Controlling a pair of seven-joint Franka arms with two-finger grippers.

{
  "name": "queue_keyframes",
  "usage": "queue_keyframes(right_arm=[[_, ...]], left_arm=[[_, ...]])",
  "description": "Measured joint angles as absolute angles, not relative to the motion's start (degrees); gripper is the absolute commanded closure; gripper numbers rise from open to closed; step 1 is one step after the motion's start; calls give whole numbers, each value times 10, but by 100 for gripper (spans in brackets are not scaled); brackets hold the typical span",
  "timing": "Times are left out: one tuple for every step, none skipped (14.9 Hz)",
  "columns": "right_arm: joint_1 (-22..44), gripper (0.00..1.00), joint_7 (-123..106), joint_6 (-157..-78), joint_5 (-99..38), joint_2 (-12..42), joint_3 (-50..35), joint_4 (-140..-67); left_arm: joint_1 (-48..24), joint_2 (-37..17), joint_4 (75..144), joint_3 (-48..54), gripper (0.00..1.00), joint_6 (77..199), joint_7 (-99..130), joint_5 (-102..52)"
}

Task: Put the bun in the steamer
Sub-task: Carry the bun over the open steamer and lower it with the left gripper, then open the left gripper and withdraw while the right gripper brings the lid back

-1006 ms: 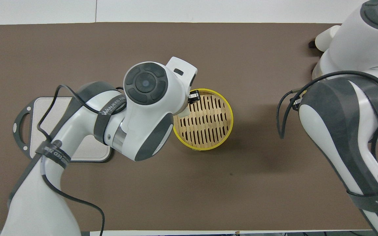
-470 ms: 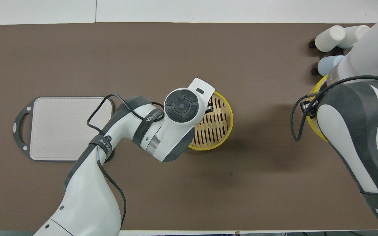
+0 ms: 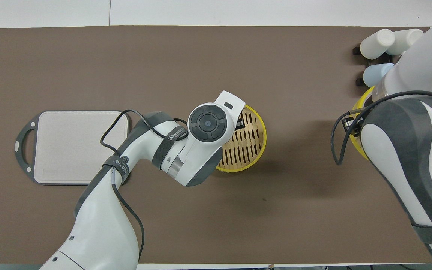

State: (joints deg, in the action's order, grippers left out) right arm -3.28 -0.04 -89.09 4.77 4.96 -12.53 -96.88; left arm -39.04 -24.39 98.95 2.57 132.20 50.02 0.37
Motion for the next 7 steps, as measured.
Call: queue_keyframes(right_arm=[[-32,100,0,-892,45,49,-126,-969],[-28,100,0,-896,38,49,-126,-969],[-17,100,0,-903,34,49,-126,-969],[-1,100,1,-919,33,48,-127,-969],[20,100,7,-942,31,48,-127,-969],[43,100,19,-966,27,49,-128,-969],[65,100,36,-982,16,50,-128,-967]], left_arm=[[-389,-238,989,24,0,1317,501,4],[-385,-228,987,21,0,1305,501,4],[-377,-212,985,19,0,1283,501,4],[-365,-192,983,18,0,1255,496,5],[-350,-168,982,16,0,1222,485,5],[-333,-146,982,15,0,1191,468,6],[-313,-125,982,14,0,1163,445,6]])
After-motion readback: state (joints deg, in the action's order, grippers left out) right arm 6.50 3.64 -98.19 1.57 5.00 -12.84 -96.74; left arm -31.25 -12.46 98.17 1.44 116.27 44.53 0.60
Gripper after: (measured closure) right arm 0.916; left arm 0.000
